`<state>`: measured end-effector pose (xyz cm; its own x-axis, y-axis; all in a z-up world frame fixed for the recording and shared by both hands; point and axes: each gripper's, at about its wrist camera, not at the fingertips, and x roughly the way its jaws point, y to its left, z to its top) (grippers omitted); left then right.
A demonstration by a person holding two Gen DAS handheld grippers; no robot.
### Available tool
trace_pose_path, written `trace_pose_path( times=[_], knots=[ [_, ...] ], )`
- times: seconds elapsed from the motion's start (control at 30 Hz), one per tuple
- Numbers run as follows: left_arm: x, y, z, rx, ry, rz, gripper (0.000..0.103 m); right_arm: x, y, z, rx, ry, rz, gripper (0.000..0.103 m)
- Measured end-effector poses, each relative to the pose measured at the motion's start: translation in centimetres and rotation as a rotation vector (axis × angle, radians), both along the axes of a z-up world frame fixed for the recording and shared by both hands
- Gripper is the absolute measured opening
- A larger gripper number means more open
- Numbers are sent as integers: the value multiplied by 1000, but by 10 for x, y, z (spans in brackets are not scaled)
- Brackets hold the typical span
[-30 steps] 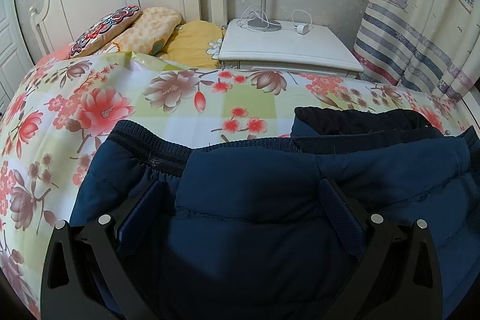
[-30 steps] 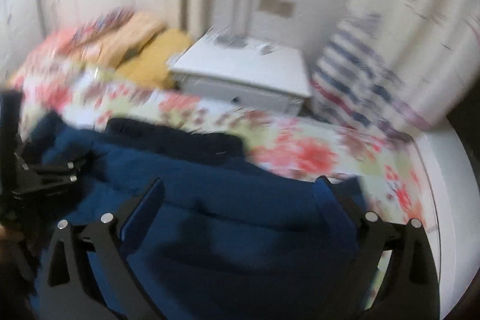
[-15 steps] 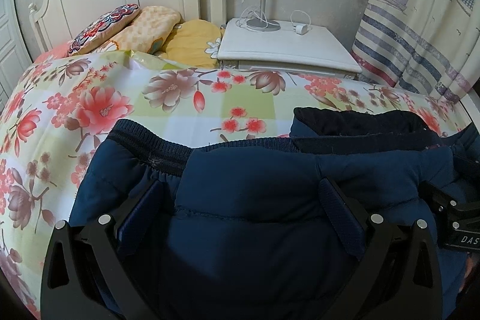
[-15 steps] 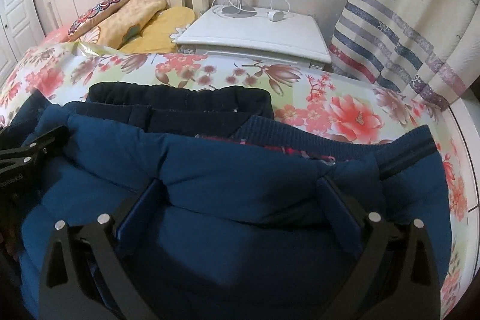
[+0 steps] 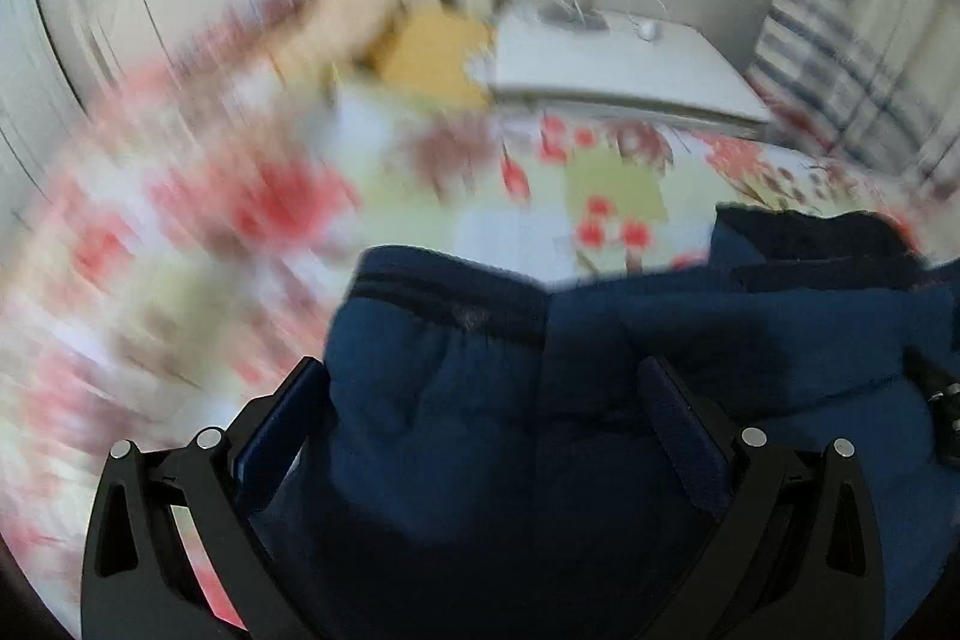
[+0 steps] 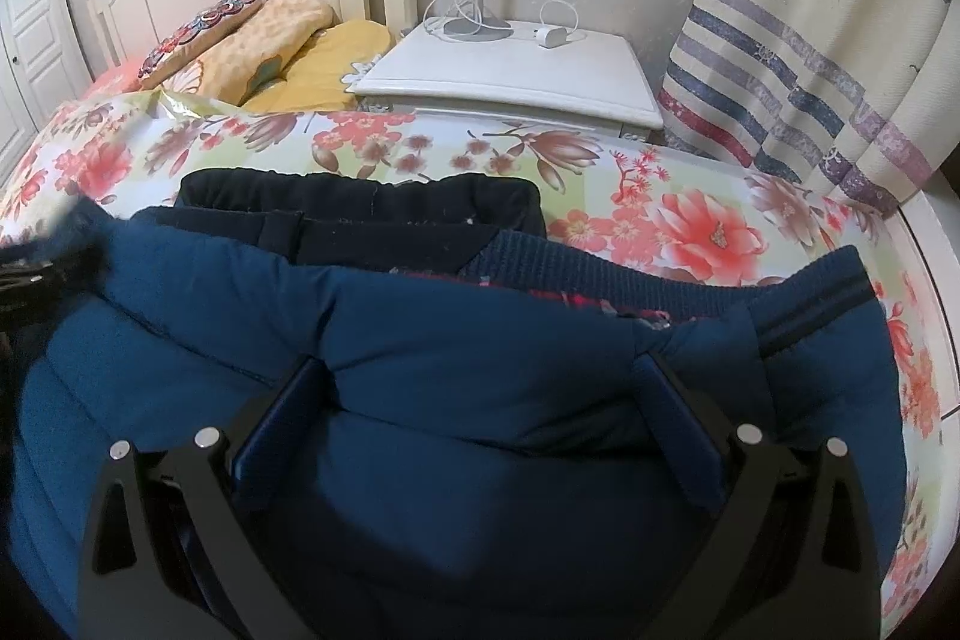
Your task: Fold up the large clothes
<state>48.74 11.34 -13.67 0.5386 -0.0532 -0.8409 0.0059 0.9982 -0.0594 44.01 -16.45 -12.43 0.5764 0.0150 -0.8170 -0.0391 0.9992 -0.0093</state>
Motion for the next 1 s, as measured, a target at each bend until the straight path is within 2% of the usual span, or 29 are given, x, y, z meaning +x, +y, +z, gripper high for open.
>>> trace_pose_path(
  times=[0.03, 0.27, 0.37, 0.43, 0.5, 0.53, 0.57, 0.63, 0.7, 0.73, 0.77, 0.87, 1.0],
  knots=[
    [1, 5, -2, -34, 2, 14, 99, 1, 0, 0, 4, 1, 0, 101],
    [-2, 2, -4, -10, -21, 47, 99, 2, -5, -1, 53, 2, -5, 101],
    [-6, 0, 3, 57, -49, 91, 99, 0, -3, 1, 47, 4, -6, 101],
    [-20, 3, 21, 127, -113, 160, 99, -6, -4, 10, 36, 38, -41, 100],
    [-49, 0, 45, 15, -216, 139, 99, -27, 1, 29, 68, -8, -39, 100],
    [-61, -6, 53, -45, -238, 101, 99, -42, 9, 40, 70, -51, 2, 100],
    [-70, -14, 58, -65, -239, 65, 99, -53, 19, 45, 32, -73, 35, 100],
    [-85, -48, 55, 13, -232, -29, 99, -68, 41, 39, -65, -51, 109, 100],
    [-88, -78, 36, 128, -203, -110, 99, -75, 55, 22, -144, -25, 155, 100],
    [-86, -91, 20, 185, -160, -128, 99, -77, 55, 17, -144, -35, 149, 100],
    [-84, -96, 10, 212, -144, -125, 99, -75, 48, 15, -96, -27, 130, 100],
    [-83, -90, 14, 191, -137, -125, 99, -74, 32, 21, -62, 2, 79, 100],
    [-103, -54, 27, 260, -219, -47, 99, -92, -17, 32, -123, -56, -43, 100]
  ],
)
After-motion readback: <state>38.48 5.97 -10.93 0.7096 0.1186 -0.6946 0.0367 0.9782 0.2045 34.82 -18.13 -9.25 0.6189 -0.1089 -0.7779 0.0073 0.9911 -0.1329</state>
